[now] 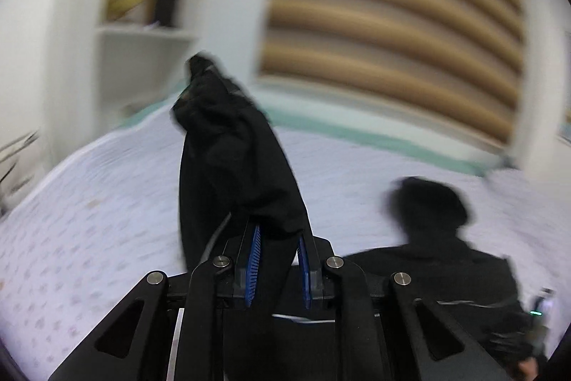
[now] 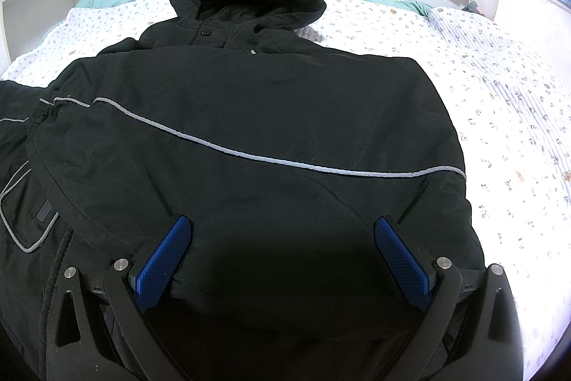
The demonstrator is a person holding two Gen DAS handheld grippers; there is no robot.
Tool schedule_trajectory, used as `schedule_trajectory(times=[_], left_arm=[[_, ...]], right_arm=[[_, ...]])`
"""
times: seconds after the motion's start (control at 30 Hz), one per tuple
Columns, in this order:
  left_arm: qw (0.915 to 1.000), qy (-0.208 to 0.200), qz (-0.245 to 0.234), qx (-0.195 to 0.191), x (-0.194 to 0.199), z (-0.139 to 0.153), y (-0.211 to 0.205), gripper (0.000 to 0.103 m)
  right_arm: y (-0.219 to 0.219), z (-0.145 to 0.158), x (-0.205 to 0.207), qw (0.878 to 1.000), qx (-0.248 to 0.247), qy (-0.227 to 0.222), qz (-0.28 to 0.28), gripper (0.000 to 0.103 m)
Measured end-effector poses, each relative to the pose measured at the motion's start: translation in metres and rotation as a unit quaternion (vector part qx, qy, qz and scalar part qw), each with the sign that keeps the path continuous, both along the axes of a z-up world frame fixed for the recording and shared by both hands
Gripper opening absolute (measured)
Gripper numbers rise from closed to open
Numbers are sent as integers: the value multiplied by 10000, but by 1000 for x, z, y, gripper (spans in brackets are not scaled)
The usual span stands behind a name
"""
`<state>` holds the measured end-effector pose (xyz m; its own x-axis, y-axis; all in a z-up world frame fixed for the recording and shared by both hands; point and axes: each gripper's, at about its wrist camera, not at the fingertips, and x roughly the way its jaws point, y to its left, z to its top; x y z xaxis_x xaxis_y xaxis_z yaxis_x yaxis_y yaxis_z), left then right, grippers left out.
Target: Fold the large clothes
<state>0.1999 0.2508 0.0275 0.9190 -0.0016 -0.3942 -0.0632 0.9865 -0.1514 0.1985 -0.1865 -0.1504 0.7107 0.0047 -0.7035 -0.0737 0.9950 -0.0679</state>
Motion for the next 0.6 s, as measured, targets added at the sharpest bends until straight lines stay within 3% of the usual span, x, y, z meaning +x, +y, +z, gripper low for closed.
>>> schedule_trajectory(times=[0.1,0.23,0.43,0.5,0.6], left_arm=[[9958,17,-901,-137,5,13,-66,19],[9852,351,-1673,-98,20,-8,-145,19],[9564,1406,-2561,-61,44,-96,-245,19],[9442,1900,-2688,110,51,-138,-273,19],[9350,2314,-2668,311,61,-177,-293,20]], right_arm=[[0,0,0,10000,2,-1,0,103],[0,1,0,10000,5,-2,-1,103],[1,1,0,10000,8,-7,-2,103],[1,2,1,10000,20,-16,0,103],[2,2,2,10000,32,-23,0,103]])
